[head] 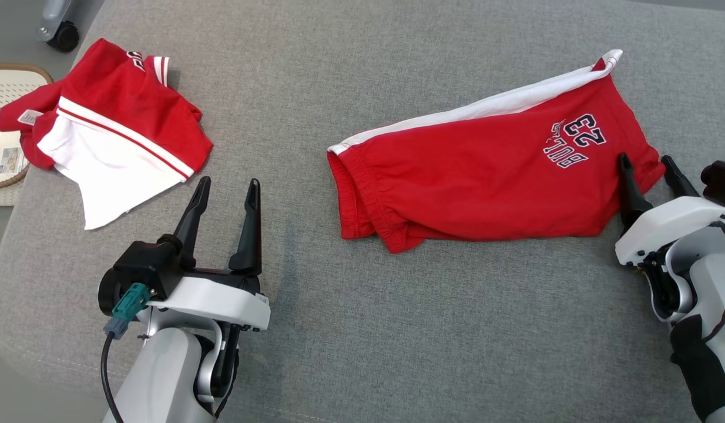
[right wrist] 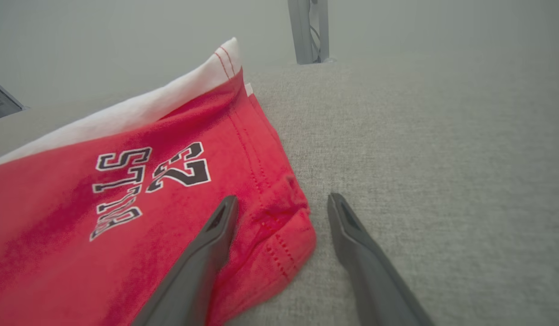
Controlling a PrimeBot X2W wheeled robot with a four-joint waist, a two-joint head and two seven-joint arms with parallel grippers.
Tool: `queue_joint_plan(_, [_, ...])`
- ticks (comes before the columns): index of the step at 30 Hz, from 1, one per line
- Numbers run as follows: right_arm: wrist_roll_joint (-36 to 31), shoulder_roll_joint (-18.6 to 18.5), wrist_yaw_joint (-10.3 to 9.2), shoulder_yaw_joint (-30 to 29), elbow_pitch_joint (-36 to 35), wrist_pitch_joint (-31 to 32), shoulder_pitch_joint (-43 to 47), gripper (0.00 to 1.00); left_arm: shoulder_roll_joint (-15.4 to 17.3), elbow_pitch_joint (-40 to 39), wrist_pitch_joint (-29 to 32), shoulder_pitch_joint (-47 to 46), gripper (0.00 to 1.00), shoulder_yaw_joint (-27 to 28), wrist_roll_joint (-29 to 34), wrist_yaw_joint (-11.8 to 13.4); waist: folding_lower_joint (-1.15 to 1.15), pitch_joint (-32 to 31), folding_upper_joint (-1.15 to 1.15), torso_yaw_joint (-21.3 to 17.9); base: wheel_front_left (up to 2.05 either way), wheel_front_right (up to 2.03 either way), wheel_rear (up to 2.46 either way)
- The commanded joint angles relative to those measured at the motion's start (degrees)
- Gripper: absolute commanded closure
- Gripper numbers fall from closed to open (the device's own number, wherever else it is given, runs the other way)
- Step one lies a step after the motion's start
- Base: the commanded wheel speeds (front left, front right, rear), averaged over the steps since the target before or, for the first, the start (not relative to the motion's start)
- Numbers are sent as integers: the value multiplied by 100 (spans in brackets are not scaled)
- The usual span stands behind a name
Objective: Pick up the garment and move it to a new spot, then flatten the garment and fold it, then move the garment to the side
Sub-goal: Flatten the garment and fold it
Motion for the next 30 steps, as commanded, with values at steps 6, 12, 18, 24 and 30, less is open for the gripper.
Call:
queue_joint_plan(6, [413,140,4,303,322,74,-79,100,-71,41,-23,-48,0,185,147,-89,0,47,0,-25,0,0,0])
queue_joint_plan(12, [834,158,5,635,106,-169,48,100,-91,84,-23,-9,0,318,253,-135,0,-16,0,-207,0,0,0])
queue_joint_plan(18, [1211,204,4,841,-481,-454,670,100,-65,124,-23,124,0,425,332,-169,0,-203,0,-453,0,0,0])
queue_joint_plan(24, [1315,335,3,600,-1270,-547,1735,100,10,138,-23,270,0,510,366,-152,0,-371,0,-732,0,0,0])
queue_joint_plan(30, [1100,562,3,67,-1982,-557,2594,100,142,129,2,483,0,585,331,-78,0,-566,0,-1004,0,0,0])
